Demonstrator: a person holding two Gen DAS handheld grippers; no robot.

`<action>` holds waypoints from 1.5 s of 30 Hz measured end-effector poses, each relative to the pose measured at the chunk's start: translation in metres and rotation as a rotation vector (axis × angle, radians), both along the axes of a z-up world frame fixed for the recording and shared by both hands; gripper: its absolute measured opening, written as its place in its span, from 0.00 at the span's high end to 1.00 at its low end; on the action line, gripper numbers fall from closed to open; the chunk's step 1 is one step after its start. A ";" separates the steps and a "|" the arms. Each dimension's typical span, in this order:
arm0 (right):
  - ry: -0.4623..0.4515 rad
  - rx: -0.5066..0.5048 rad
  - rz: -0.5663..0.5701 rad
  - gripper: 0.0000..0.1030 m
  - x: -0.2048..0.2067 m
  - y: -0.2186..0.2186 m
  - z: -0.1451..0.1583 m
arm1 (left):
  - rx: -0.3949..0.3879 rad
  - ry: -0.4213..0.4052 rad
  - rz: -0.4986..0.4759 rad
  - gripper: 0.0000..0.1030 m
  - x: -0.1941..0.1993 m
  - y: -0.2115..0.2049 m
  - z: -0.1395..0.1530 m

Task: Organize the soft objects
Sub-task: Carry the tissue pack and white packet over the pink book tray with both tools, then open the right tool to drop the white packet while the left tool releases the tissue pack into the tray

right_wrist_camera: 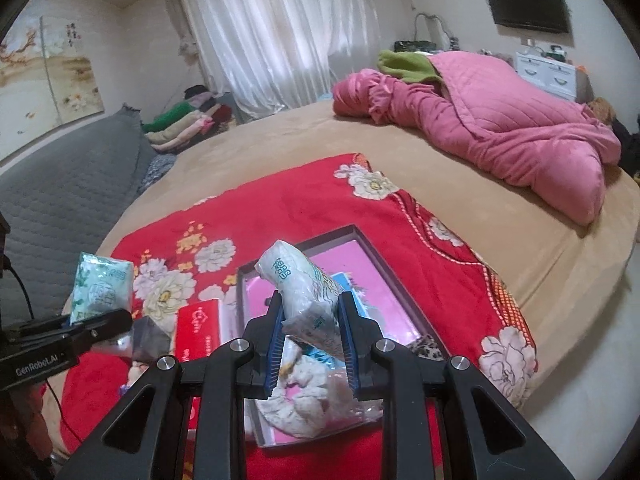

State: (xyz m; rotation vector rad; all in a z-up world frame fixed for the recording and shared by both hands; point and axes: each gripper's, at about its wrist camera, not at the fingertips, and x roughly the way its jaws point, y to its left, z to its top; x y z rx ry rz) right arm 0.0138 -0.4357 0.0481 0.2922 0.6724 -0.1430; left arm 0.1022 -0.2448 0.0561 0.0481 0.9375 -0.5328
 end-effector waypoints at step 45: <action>0.202 -0.141 -0.123 0.74 0.031 -0.042 -0.099 | 0.093 0.216 -0.205 0.77 0.004 -0.095 -0.117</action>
